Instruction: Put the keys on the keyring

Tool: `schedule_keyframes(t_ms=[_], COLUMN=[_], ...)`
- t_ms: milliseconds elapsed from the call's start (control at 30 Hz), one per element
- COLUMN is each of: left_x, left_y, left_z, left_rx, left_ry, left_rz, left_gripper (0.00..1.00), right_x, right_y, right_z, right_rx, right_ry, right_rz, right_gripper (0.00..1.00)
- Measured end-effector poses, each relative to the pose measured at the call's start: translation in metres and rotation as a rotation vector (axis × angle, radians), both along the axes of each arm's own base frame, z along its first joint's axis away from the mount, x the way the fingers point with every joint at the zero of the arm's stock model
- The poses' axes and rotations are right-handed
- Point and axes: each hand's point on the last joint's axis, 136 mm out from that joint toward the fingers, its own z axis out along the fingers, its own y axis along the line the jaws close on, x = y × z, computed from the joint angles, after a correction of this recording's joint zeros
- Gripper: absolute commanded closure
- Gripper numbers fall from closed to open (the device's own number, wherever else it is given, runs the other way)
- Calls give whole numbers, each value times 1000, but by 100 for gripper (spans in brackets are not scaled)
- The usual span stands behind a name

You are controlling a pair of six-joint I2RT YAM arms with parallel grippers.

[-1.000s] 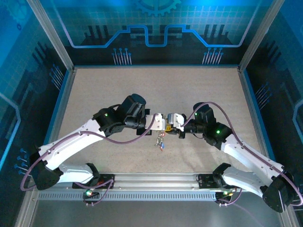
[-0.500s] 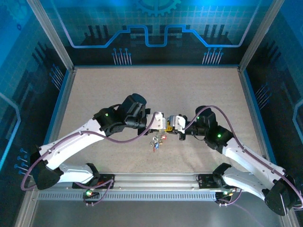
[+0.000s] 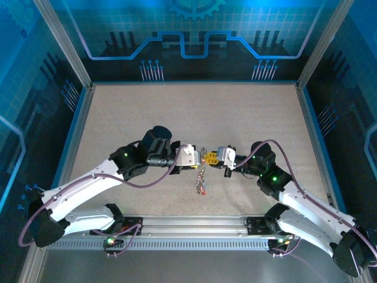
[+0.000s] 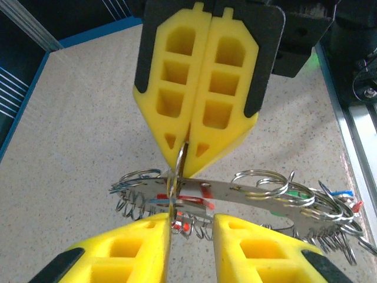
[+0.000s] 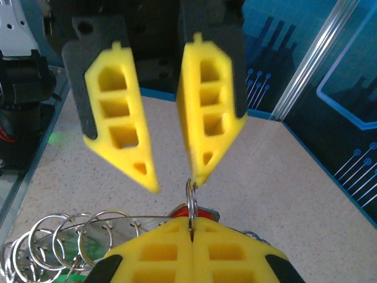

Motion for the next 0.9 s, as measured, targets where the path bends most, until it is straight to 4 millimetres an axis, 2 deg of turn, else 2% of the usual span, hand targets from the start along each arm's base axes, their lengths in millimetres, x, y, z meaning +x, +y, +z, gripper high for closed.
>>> schedule_keyframes(t_ms=[67, 200, 367, 733, 900], left_x=[0, 2, 7, 14, 16], left_y=[-2, -5, -4, -6, -8], left_z=[0, 2, 4, 8, 1], left_rx=[-18, -43, -59, -84, -62], left_ry=[6, 6, 1, -28, -27], left_rz=[2, 9, 28, 51, 45], left_gripper=[78, 93, 99, 100, 100], right_x=[0, 1, 1, 5, 10], right_y=[0, 1, 1, 0, 0], right_z=[2, 4, 6, 11, 6], right_rx=[8, 19, 25, 69, 103], right_ry=[-1, 0, 2, 14, 50], right_rz=[-1, -2, -3, -25, -63], right_gripper=[100, 100, 100, 100, 100])
